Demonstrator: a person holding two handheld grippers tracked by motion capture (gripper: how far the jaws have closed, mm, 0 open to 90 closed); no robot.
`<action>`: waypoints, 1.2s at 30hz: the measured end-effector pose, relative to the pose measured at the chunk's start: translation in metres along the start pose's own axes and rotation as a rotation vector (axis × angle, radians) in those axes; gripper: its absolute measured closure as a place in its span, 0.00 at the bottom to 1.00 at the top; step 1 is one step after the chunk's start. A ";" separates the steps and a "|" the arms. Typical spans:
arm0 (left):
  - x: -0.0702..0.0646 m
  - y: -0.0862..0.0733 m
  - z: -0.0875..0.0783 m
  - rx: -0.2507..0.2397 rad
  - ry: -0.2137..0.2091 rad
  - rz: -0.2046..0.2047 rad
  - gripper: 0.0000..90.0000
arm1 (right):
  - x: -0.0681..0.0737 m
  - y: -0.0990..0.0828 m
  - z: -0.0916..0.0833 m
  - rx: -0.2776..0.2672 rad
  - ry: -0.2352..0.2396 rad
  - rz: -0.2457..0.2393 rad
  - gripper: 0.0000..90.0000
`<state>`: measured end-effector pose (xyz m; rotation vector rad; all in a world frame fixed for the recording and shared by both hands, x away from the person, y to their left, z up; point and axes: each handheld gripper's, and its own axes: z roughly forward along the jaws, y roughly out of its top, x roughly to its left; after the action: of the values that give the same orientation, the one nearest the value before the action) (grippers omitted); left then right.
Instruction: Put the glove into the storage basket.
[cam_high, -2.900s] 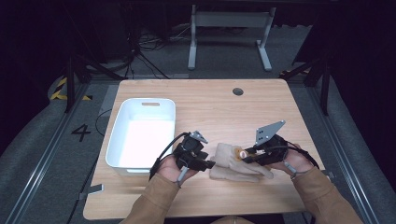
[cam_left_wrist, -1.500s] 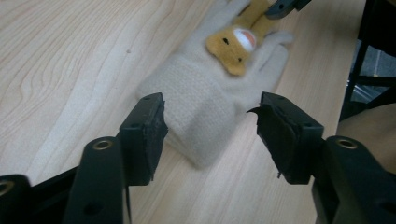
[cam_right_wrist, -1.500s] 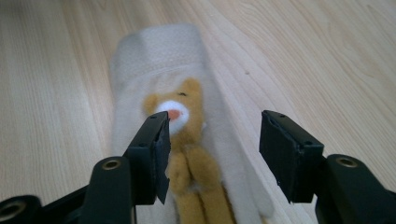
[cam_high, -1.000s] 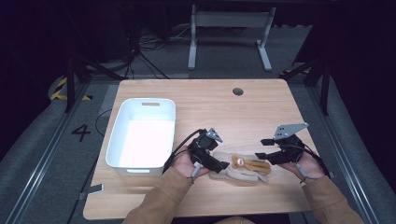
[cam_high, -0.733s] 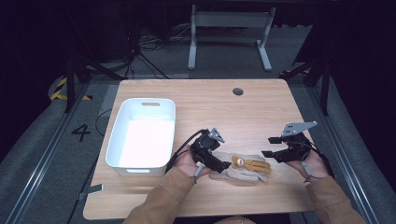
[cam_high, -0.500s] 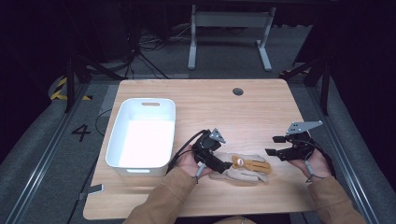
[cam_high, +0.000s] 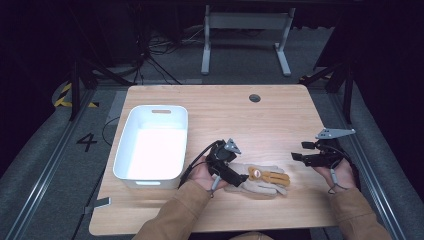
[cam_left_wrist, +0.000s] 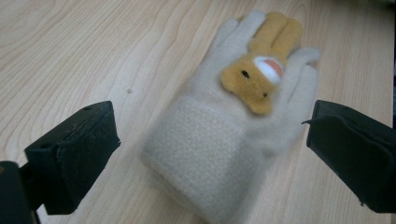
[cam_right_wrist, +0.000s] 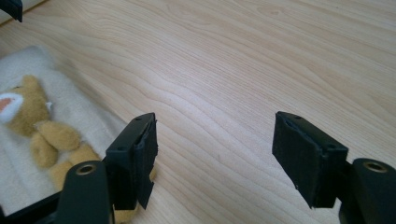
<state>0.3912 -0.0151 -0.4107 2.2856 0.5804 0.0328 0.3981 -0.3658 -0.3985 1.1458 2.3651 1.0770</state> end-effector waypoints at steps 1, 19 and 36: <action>0.001 0.000 0.001 -0.009 -0.005 -0.001 0.01 | -0.001 -0.001 0.001 0.000 0.003 0.008 0.33; -0.001 -0.002 0.020 -0.044 -0.005 0.044 0.00 | -0.017 -0.011 0.003 0.013 -0.050 0.068 0.21; -0.006 -0.005 0.038 0.022 -0.044 0.137 0.00 | -0.020 -0.015 0.006 0.009 -0.052 0.085 0.21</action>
<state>0.3914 -0.0399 -0.4401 2.3384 0.4024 0.0429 0.4060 -0.3841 -0.4148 1.2731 2.3027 1.0511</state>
